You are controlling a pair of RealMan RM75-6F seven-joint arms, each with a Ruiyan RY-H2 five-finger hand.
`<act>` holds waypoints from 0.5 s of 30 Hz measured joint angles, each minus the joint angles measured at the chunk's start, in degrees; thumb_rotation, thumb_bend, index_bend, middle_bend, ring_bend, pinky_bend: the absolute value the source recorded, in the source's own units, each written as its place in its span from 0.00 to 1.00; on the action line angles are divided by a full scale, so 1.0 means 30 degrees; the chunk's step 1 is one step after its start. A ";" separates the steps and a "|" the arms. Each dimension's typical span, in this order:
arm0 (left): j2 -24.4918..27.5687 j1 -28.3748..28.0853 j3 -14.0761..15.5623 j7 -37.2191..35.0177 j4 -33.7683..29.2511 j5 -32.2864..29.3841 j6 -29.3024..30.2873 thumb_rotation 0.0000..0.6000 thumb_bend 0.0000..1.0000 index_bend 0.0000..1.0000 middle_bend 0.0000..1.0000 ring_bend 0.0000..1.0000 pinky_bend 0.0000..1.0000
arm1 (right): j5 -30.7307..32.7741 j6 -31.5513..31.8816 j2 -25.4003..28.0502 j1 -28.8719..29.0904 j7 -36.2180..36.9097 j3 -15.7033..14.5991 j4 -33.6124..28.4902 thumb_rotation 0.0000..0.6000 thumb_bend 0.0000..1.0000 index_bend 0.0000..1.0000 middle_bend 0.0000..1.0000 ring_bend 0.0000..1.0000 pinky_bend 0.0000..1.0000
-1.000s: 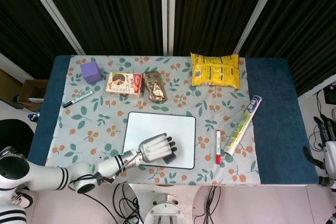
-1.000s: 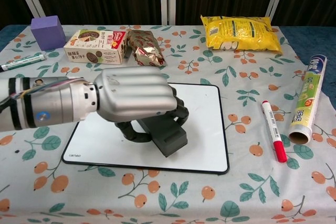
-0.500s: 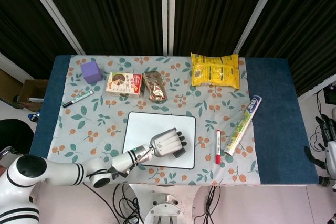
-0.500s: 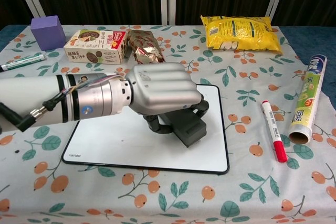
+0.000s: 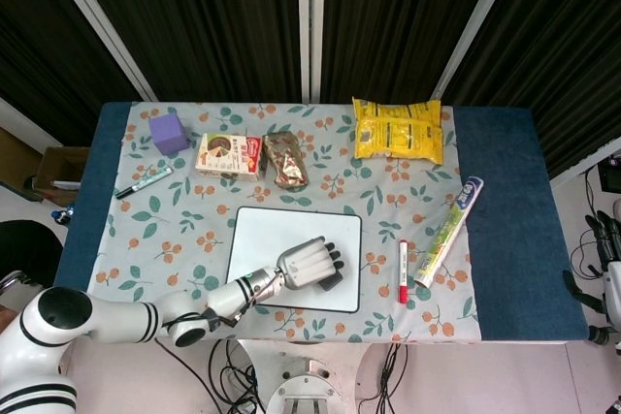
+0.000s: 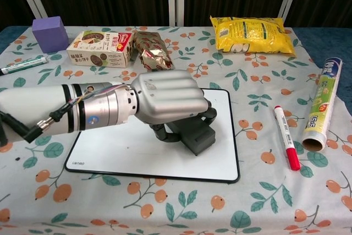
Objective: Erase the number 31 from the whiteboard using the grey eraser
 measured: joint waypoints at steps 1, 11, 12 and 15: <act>0.0090 0.0034 0.0085 0.0039 -0.0060 0.0026 0.0026 1.00 0.43 0.68 0.59 0.49 0.58 | -0.0008 -0.0009 -0.0003 0.0006 -0.0014 -0.0004 -0.0004 1.00 0.24 0.00 0.00 0.00 0.00; 0.1606 0.0775 0.1061 0.0589 -0.1381 0.0300 0.0671 1.00 0.43 0.68 0.59 0.49 0.58 | -0.0121 0.0086 -0.0017 -0.0051 -0.0237 -0.0087 -0.0156 1.00 0.24 0.00 0.00 0.00 0.00; 0.1732 0.0877 0.1192 0.0620 -0.1480 0.0353 0.0758 1.00 0.43 0.68 0.59 0.49 0.58 | -0.0128 0.0097 -0.0013 -0.0055 -0.0258 -0.0088 -0.0176 1.00 0.24 0.00 0.00 0.00 0.00; 0.2157 0.1216 0.1568 0.0692 -0.1823 0.0568 0.1079 1.00 0.43 0.68 0.59 0.49 0.58 | -0.0204 0.0150 0.0005 -0.0051 -0.0354 -0.0091 -0.0252 1.00 0.24 0.00 0.00 0.00 0.00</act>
